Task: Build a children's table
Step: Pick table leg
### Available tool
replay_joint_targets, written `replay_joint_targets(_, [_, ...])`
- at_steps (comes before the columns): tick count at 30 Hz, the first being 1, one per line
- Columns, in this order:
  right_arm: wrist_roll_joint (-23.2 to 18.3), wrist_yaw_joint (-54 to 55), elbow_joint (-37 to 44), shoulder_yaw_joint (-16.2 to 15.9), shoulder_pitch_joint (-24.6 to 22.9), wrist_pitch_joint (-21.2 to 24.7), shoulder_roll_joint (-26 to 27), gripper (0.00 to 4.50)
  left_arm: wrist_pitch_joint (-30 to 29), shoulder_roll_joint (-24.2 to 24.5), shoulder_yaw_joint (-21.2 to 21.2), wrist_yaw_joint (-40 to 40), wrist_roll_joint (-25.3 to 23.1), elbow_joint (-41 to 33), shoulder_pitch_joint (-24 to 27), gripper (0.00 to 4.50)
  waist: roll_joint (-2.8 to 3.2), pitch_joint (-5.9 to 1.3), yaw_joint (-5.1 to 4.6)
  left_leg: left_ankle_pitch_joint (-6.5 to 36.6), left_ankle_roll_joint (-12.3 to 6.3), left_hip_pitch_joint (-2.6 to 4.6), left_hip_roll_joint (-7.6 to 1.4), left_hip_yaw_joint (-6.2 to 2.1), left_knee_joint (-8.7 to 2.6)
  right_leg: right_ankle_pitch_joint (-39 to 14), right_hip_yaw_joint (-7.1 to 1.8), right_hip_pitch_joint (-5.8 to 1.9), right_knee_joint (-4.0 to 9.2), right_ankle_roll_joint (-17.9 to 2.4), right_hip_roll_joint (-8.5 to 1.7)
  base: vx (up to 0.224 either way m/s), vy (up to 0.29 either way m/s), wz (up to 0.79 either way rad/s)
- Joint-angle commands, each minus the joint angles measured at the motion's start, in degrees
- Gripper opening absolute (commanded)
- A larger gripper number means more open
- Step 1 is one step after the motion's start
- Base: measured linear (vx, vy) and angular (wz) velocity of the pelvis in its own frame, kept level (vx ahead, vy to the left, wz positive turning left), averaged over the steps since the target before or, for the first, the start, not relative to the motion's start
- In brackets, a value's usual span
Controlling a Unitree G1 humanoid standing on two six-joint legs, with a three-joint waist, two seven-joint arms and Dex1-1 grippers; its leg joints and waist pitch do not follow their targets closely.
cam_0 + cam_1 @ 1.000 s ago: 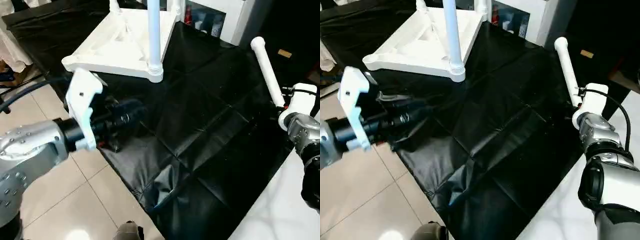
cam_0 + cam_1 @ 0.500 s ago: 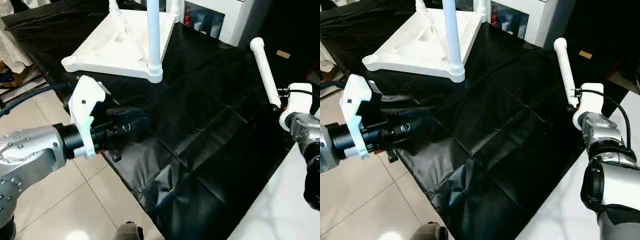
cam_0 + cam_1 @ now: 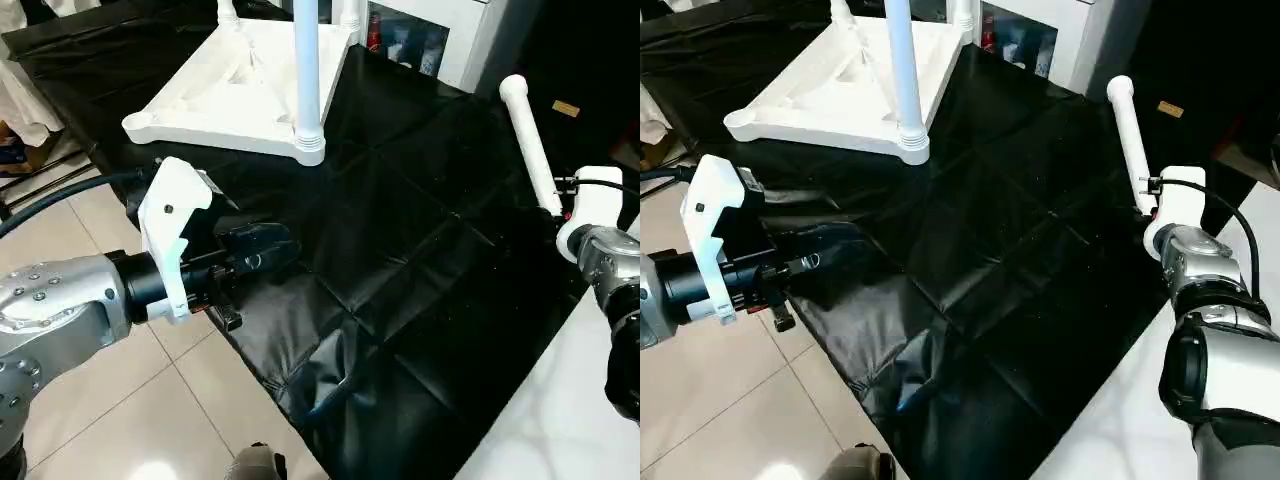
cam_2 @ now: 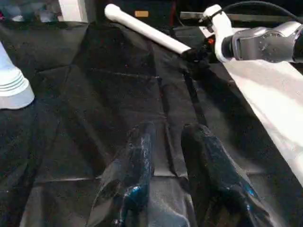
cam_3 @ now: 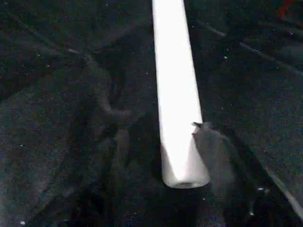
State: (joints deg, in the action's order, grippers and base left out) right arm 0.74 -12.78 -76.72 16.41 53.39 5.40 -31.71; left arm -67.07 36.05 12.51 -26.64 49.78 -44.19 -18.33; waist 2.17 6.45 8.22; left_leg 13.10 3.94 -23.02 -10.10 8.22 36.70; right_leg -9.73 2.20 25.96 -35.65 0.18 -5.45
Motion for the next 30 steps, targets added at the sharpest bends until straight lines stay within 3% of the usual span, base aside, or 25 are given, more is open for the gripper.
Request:
replay_joint_targets(1, [-0.08, 0.29, -1.42, 0.63, -1.09, 0.51, 0.52, 2.97, 0.37, 0.8, -0.45, 0.31, 0.13, -0.45, -0.04, 1.22, -0.6, -3.38, 0.13, 3.75, -4.73, 0.09, -0.62, 0.46, -4.85, -7.73, -0.97, -3.99, 3.02, -17.98, -1.17, 0.0, 0.0, 0.0])
replay_joint_targets(5, [1.11, 1.47, -1.43, -0.19, -1.05, 0.19, 0.15, 3.32, 0.81, 1.31, -0.44, 0.46, -0.04, -0.37, 0.09, 1.22, -0.59, -3.35, 0.12, 3.48, -4.76, 0.06, -0.56, 0.48, -4.81, -7.66, -0.94, -3.97, 3.02, -17.91, -1.14, 0.0, 0.0, 0.0])
replay_joint_targets(18, [2.27, 2.88, -1.52, -0.88, -0.72, -0.77, 0.42, 3.32, 1.25, 2.05, -0.41, 0.74, 0.19, 0.02, -0.01, 1.22, -0.38, -3.16, 0.12, 4.22, -4.21, 0.08, -0.57, 0.45, -4.92, -7.32, -0.95, -3.95, 3.01, -17.79, -1.14, 0.0, 0.0, 0.0])
replay_joint_targets(30, [3.35, 2.59, -1.83, -1.4, -1.79, 1.31, 1.25, 2.3, 0.54, 2.69, -0.07, 0.97, 1.68, -0.63, 0.44, 1.22, -0.26, -2.63, 0.17, 5.22, -3.69, 0.03, -0.61, 0.4, -5.23, -8.12, -1.03, -3.8, 3.21, -17.73, -1.17, 0.0, 0.0, 0.0])
